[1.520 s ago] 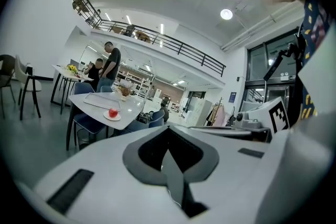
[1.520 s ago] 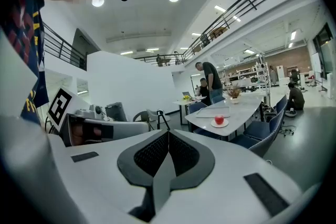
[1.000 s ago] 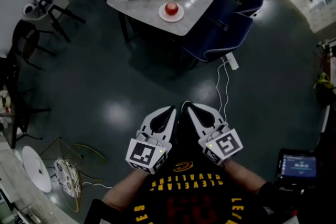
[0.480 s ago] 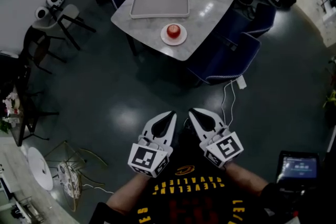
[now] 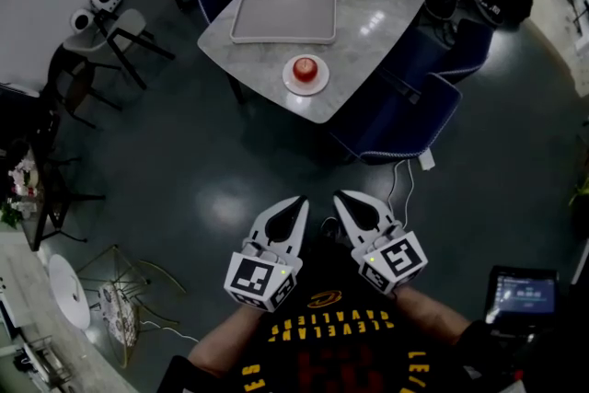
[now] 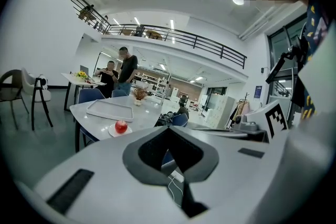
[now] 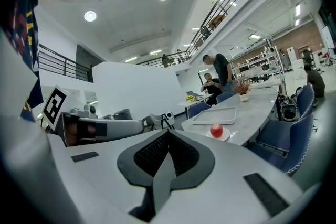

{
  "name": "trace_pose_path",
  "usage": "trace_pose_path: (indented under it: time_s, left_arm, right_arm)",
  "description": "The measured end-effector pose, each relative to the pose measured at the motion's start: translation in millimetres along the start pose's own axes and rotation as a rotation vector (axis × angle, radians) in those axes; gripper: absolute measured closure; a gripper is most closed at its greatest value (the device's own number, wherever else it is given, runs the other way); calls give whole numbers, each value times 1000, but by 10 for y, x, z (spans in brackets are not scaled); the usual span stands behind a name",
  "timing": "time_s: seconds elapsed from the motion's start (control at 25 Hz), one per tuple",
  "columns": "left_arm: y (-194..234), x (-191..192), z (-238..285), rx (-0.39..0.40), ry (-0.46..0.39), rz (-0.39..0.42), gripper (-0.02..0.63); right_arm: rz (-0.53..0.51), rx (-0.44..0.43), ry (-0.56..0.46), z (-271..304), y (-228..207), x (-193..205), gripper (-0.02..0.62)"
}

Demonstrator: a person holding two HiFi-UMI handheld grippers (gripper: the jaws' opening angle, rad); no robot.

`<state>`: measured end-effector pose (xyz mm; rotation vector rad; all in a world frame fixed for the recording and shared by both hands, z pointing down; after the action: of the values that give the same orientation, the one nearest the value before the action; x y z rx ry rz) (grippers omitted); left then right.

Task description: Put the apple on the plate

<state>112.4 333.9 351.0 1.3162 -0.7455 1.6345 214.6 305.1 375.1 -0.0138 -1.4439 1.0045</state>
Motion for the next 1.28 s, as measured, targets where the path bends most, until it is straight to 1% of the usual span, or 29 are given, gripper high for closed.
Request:
trace_pose_path:
  time_s: [0.28,0.48,0.68,0.96,1.12,1.24,1.28]
  left_arm:
    - [275,23,200,1,8,-12,604]
    - [607,-32,342,7,1,-14,604]
    - [1144,-72,526,35,-9,-35,604]
    - [1948,-208,722,89,-38,-49,604]
    - [2285,-219,821,129,-38,-55,604]
    - [2475,-203,883,137,-30,-72,603]
    - [2529,-197,902,138,-25,-81,591]
  right_arm:
    - [1,21,16,281,-140,-92,588]
    - [1,47,10,583,-193,-196,588]
    - [5,86,9,1083,-280,-320,588]
    - [-14,170,-38,1780,-309,-642,588]
    - [10,193,-71,2054,-313,-749,588]
    - [27,221,-79,2159,-345,-798,588]
    - [35,236,-79,2181,-369,-805,588]
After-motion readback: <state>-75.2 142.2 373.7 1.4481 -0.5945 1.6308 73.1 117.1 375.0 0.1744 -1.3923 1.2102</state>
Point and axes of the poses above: the fingertips, and each gripper's own axes: z forward along the fingers, y to its left, x out of its underside, the point moved 4 cm from there along -z, backward along the fingers, and after that the axes turned 15 degrees about z, right-handed, at the moved point
